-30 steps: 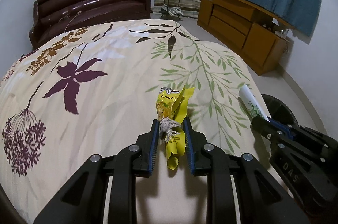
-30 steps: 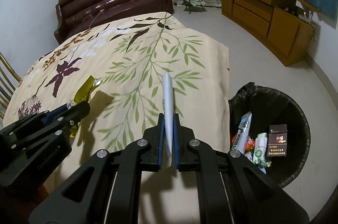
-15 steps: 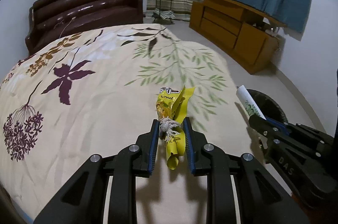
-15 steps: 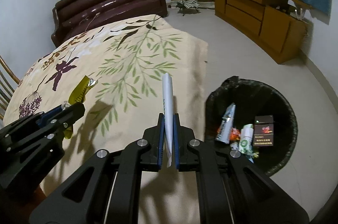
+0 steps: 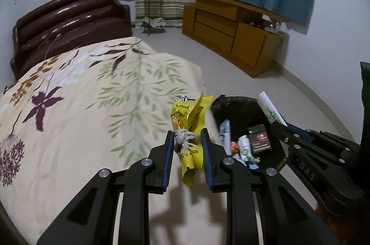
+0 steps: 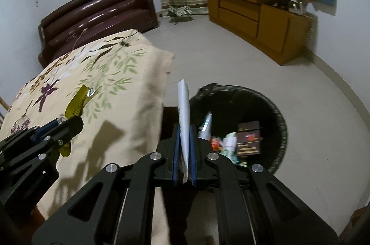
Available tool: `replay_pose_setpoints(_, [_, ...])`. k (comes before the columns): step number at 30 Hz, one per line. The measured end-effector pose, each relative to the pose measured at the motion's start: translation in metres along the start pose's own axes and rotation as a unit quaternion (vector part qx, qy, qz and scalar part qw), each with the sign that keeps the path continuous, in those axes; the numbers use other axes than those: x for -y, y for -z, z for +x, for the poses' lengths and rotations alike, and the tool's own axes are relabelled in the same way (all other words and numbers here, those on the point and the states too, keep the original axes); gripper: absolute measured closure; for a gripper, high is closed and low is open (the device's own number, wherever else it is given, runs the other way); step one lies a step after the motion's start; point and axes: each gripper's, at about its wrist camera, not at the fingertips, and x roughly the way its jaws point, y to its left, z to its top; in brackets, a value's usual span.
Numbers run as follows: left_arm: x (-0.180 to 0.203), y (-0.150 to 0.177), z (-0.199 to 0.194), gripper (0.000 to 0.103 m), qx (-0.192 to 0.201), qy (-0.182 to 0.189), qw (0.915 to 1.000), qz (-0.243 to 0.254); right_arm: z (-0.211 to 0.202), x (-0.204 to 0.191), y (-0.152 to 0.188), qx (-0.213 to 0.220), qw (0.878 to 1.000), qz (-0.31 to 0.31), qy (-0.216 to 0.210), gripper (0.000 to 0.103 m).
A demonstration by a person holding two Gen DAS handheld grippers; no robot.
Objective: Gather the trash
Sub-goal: 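Carry the yellow wrapper and white-green tube over the black bin with both tools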
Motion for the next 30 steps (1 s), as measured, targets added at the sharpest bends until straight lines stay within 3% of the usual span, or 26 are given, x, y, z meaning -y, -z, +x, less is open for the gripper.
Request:
replay_pose_setpoints(15, [0.049, -0.018, 0.040, 0.079, -0.004, 0.027, 0.9989, 0.037, 0.003, 0.054, -0.007, 0.015, 0.998, 0.042, 0.047, 0.095])
replay_pose_setpoints(30, [0.078, -0.036, 0.080, 0.079, -0.009, 0.019, 0.9979, 0.062, 0.030, 0.081, -0.015, 0.014, 0.995, 0.071, 0.063, 0.095])
